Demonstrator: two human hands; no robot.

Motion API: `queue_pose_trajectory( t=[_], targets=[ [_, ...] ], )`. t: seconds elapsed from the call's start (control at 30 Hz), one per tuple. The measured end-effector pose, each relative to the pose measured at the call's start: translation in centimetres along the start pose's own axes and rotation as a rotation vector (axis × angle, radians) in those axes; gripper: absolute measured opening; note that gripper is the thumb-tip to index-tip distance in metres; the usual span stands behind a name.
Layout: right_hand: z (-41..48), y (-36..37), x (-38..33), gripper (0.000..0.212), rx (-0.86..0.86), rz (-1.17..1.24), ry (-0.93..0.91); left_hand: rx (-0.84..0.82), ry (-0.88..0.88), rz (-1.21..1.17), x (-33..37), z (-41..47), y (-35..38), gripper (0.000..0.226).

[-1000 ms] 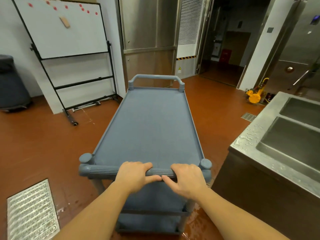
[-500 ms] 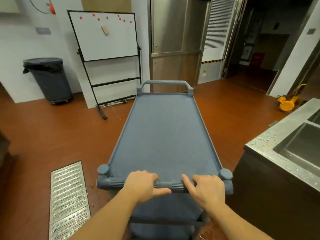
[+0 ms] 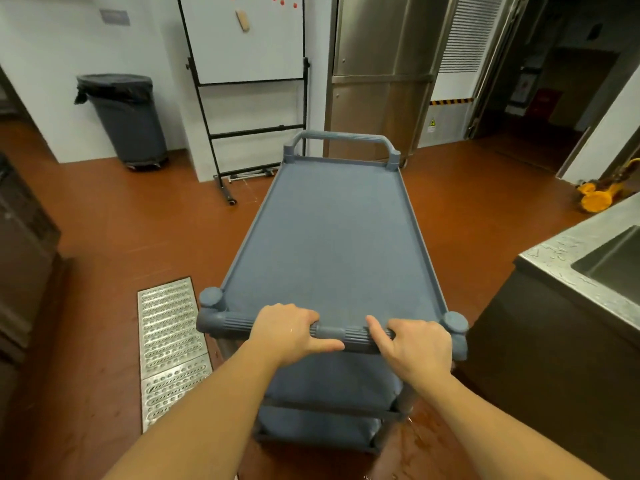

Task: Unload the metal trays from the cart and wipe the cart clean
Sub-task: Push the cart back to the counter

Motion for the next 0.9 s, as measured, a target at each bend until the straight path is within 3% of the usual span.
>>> queue_pose_trajectory(
  t=[0.13,0.37,0.57,0.9],
  targets=[
    [-1.7,-0.5,-1.3,0.077,0.006,-0.011,-0.024,0.013,-0.021,0.008,-0.5,-2.9,-0.2,0.074],
    [-5.9,-2.0,-2.8,0.073,0.019,0.036,-0.19,-0.069,-0.056,0.031,0.0,-8.3,-0.2,0.075],
    [-10.8,-3.1,-3.7,0.07,-0.094,0.019,-0.3,-0.163,-0.081,0.121,1.9,-14.4,-0.5,0.039],
    [-19.5,-6.4,-7.6,0.063,-0.171,0.083,-0.399,-0.304,-0.175,0.117,3.8,-26.3,-2.2,0.028]
  ],
)
Point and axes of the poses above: each hand's wrist, its own z-axis towards the middle knuckle, its own y-axis out of the palm, x = y × z, the point moved 7 cm from there along z, towards the middle knuckle, and after that the axes turned 8 degrees about -y, right-handed, at the moved point
